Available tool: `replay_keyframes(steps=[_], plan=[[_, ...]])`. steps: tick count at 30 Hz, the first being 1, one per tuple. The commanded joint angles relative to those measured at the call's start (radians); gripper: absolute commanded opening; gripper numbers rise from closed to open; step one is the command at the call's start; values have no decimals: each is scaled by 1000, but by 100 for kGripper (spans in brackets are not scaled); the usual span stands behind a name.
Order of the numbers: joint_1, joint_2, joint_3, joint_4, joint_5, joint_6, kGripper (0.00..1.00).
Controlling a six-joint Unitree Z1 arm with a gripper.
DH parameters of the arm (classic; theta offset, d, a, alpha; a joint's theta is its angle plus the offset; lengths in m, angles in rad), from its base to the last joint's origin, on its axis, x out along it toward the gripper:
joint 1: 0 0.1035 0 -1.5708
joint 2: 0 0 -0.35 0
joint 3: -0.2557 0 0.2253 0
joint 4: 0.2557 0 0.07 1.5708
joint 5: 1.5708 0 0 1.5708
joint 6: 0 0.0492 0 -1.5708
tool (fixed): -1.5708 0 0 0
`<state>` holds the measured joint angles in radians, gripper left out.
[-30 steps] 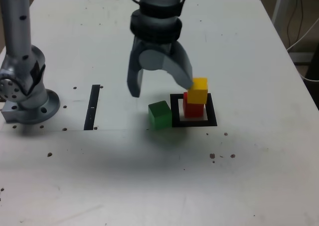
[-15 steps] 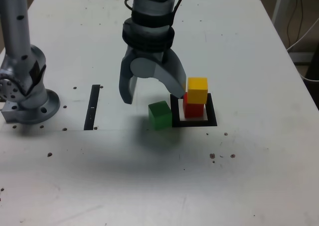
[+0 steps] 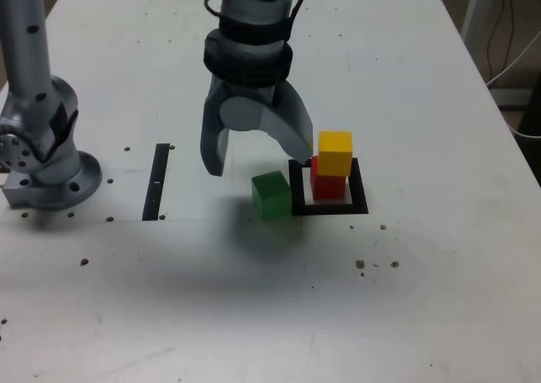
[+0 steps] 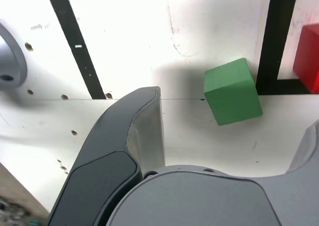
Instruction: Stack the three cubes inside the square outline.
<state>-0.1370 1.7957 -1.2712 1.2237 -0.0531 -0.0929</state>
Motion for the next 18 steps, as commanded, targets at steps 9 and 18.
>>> replay_keyframes(steps=[9, 18], plan=[[-1, 4, 27, 34, -18, -165, 100], [-1, 26, 25, 25, -20, -179, 100]])
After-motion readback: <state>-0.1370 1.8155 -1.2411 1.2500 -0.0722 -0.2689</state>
